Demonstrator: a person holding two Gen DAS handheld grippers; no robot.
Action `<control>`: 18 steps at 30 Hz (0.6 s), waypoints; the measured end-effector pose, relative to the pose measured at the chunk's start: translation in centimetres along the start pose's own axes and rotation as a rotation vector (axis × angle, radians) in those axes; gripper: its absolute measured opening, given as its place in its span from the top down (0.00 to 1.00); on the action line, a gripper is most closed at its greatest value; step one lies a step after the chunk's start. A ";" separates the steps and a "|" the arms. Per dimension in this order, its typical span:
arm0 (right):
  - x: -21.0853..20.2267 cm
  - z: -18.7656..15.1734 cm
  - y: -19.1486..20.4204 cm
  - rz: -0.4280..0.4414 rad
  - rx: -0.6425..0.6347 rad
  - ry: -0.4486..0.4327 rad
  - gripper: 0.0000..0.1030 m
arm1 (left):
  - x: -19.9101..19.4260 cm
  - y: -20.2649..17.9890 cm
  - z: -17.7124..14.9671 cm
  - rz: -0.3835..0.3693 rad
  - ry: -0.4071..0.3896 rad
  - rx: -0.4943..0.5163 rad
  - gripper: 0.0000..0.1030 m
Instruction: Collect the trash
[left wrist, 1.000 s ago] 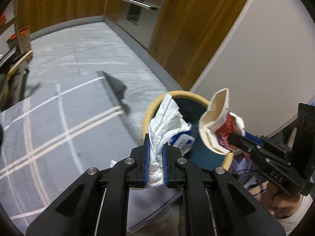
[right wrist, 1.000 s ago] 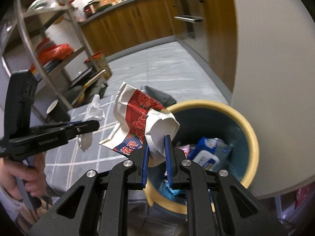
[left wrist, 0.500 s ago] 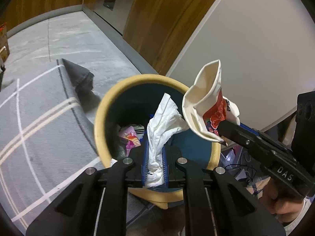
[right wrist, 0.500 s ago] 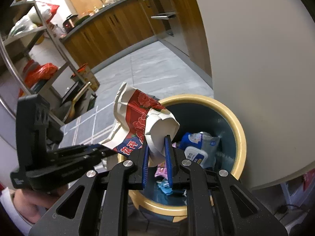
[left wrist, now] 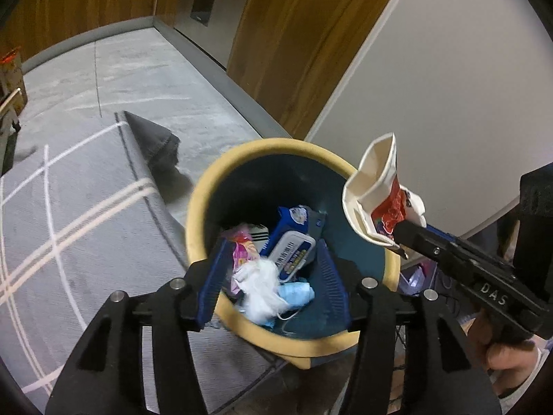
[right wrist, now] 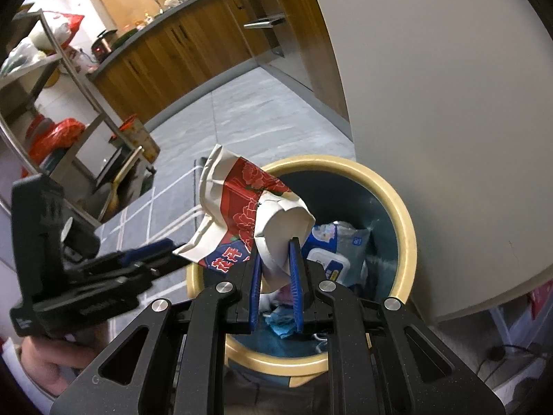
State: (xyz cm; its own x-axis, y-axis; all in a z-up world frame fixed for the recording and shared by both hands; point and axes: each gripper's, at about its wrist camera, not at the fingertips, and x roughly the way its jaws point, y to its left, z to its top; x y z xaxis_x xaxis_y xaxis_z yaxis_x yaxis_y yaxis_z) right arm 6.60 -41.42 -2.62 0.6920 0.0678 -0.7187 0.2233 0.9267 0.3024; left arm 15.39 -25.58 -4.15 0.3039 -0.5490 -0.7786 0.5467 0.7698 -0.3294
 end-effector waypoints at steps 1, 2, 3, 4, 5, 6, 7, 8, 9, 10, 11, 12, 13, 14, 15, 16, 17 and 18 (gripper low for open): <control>0.2 -0.1 0.0 -0.007 -0.004 0.008 0.84 | -0.2 0.2 0.1 0.003 -0.002 -0.002 0.48; 0.4 -0.2 0.1 -0.013 -0.011 0.018 0.84 | -0.5 0.5 0.0 0.011 -0.005 -0.006 0.48; 0.6 -0.4 0.3 -0.022 -0.020 0.030 0.84 | -0.6 0.8 0.1 0.016 -0.007 -0.009 0.47; 0.9 -0.3 0.4 -0.027 -0.028 0.041 0.84 | -0.8 1.0 0.1 0.022 -0.009 -0.012 0.47; 1.1 -0.5 0.6 -0.032 -0.038 0.056 0.84 | -1.1 1.3 0.1 0.029 -0.013 -0.016 0.47; 1.4 -0.7 0.8 -0.038 -0.050 0.069 0.84 | -1.4 1.4 0.1 0.032 -0.015 -0.018 0.46; 1.8 -0.9 1.0 -0.051 -0.067 0.086 0.84 | -1.7 1.6 0.1 0.038 -0.019 -0.021 0.44; 2.0 -1.1 1.3 -0.062 -0.082 0.097 0.84 | -2.0 1.6 0.0 0.042 -0.024 -0.023 0.42; 2.1 -1.3 1.4 -0.065 -0.091 0.107 0.82 | -2.3 1.7 0.0 0.044 -0.029 -0.024 0.41; 2.3 -1.4 1.6 -0.067 -0.099 0.120 0.80 | -2.5 1.7 -0.1 0.047 -0.033 -0.023 0.38; 2.3 -1.5 1.7 -0.069 -0.105 0.121 0.74 | -2.9 1.7 -0.2 0.053 -0.040 -0.022 0.36; 2.1 -1.6 1.9 -0.069 -0.114 0.117 0.67 | -3.2 1.6 -0.2 0.057 -0.047 -0.020 0.30; 2.0 -1.6 1.9 -0.067 -0.119 0.113 0.65 | -3.4 1.5 -0.3 0.061 -0.054 -0.016 0.27; 1.7 -1.7 1.9 -0.066 -0.124 0.108 0.61 | -3.7 1.4 -0.3 0.064 -0.060 -0.011 0.26; 1.4 -1.7 2.0 -0.069 -0.128 0.101 0.55 | -4.0 1.2 -0.4 0.073 -0.067 -0.002 0.22; 1.0 -1.7 2.1 -0.072 -0.130 0.087 0.52 | -4.3 1.0 -0.5 0.085 -0.074 0.006 0.18; 0.8 -1.6 2.1 -0.072 -0.130 0.079 0.50 | -4.6 0.9 -0.5 0.093 -0.081 0.011 0.17; 0.3 -1.6 2.1 -0.073 -0.129 0.066 0.49 | -5.0 0.7 -0.7 0.107 -0.094 0.017 0.15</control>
State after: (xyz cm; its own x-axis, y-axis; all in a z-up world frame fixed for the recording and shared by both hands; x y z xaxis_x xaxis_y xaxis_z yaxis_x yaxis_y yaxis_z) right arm 6.17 -38.81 -3.21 0.6295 0.0191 -0.7768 0.1784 0.9694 0.1685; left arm 13.71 -22.08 -0.82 0.4322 -0.4928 -0.7552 0.5200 0.8204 -0.2377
